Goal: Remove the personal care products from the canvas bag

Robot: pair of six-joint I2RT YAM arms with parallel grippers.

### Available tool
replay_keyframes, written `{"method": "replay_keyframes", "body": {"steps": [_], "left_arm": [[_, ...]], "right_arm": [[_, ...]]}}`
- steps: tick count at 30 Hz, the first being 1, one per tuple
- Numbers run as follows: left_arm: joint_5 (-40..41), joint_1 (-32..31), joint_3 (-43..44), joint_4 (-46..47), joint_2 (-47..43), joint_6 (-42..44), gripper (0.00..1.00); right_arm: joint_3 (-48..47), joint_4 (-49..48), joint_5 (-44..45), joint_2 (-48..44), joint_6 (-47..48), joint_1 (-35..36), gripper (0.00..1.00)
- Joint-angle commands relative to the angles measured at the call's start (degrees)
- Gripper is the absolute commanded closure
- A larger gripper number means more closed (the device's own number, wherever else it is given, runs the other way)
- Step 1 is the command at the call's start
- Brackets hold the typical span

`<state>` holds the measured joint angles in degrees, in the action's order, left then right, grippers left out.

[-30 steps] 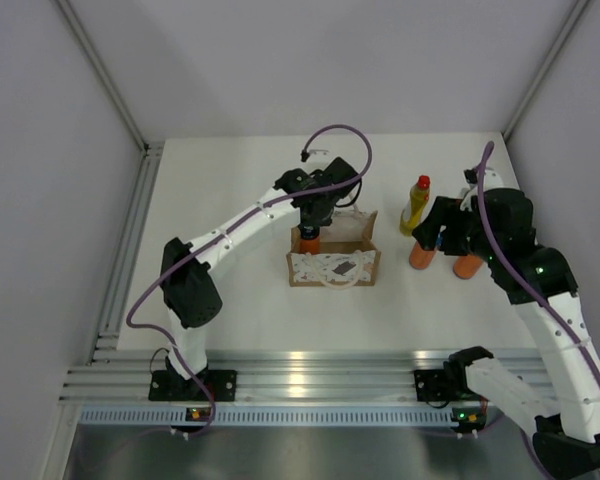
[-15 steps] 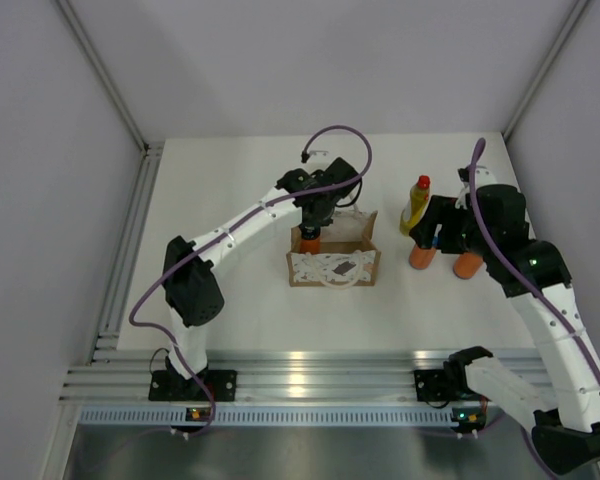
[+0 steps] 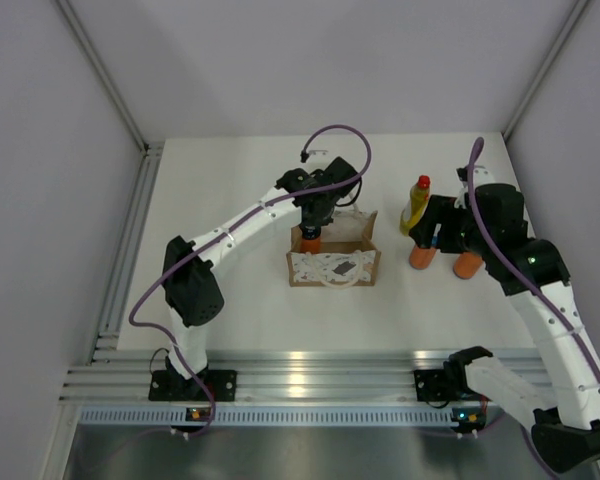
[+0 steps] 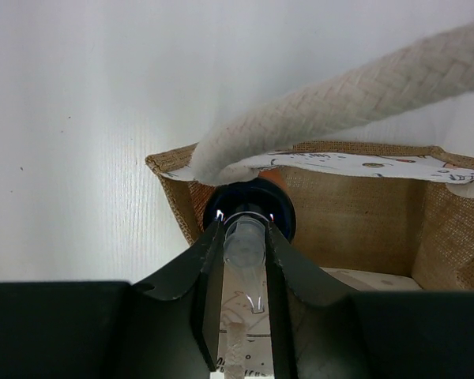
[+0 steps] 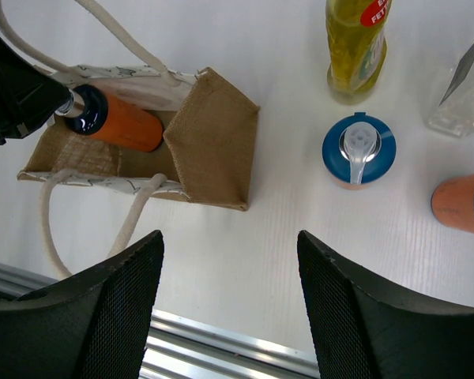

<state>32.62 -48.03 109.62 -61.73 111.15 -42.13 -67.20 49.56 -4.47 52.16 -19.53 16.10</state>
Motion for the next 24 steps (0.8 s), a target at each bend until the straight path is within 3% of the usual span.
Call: {"method": "replay_keyframes", "body": {"steps": [1, 24], "left_arm": [[0.6, 0.2, 2.2, 1.5, -3.0, -0.4, 1.00], [-1.6, 0.2, 8.0, 2.1, -10.2, 5.0, 1.00]], "right_arm": [[-2.8, 0.7, -0.6, 0.4, 0.6, -0.7, 0.34], [-2.3, 0.8, 0.3, -0.3, 0.4, -0.8, 0.34]]}}
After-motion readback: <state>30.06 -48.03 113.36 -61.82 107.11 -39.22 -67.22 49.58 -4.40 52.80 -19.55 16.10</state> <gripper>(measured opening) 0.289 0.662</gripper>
